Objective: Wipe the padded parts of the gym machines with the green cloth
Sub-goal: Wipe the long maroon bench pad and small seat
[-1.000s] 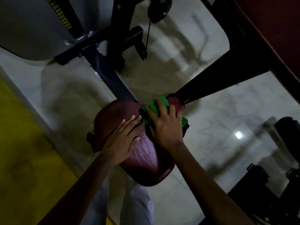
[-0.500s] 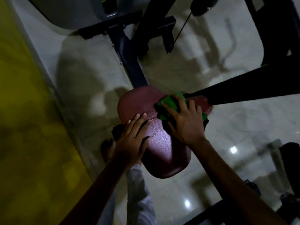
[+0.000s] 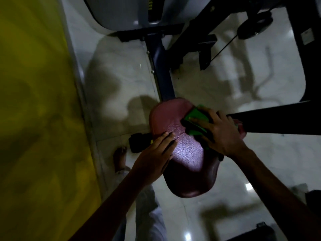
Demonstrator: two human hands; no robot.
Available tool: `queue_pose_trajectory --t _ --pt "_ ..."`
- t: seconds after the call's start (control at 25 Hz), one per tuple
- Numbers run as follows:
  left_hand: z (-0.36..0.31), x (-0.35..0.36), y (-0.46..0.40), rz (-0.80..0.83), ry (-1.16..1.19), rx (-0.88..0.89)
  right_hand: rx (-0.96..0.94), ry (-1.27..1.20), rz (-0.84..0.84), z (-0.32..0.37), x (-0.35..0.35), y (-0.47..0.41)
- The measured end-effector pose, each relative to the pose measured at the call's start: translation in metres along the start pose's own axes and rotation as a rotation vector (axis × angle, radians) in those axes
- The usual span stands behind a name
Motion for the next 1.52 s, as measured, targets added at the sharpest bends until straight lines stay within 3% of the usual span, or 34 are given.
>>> queue_pose_trajectory --t 0.24,0.36,0.56,0.8,0.92,1.08,1.24,1.44,1.52 --pt "-0.004 -0.003 0.011 -0.037 0.048 -0.030 0.077 -0.080 0.052 0.028 0.007 -0.077" --pt "-0.004 -0.002 0.011 -0.052 0.027 -0.021 -0.013 0.024 0.112 0.053 0.015 -0.101" --pt "-0.004 -0.006 0.012 -0.089 -0.011 0.001 -0.271 0.022 0.134 0.064 0.017 -0.066" --pt "-0.017 0.009 0.008 0.041 -0.165 0.201 -0.067 0.045 0.178 0.054 0.014 -0.107" --pt "-0.035 0.015 0.001 0.058 -0.171 0.304 -0.285 0.114 0.227 0.093 0.018 -0.103" --pt "-0.041 0.019 0.001 0.051 -0.186 0.258 -0.538 0.188 0.337 0.120 0.031 -0.086" --pt "-0.045 0.019 0.001 0.028 -0.189 0.288 -0.278 0.146 0.298 0.093 0.022 -0.113" --pt "-0.047 0.017 0.001 -0.010 -0.198 0.301 -0.565 0.206 0.369 0.133 0.031 -0.086" --pt "-0.045 0.017 -0.001 0.009 -0.172 0.288 -0.455 0.142 0.376 0.114 0.027 -0.106"
Point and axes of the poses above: each hand's wrist, its own y-axis away from the middle knuckle, its own x-axis out of the palm, z = x × y, the point moved 10 cm from there along -y, towards the middle knuckle, and after that the axes turned 8 degrees about -y, right-handed, at the moved point
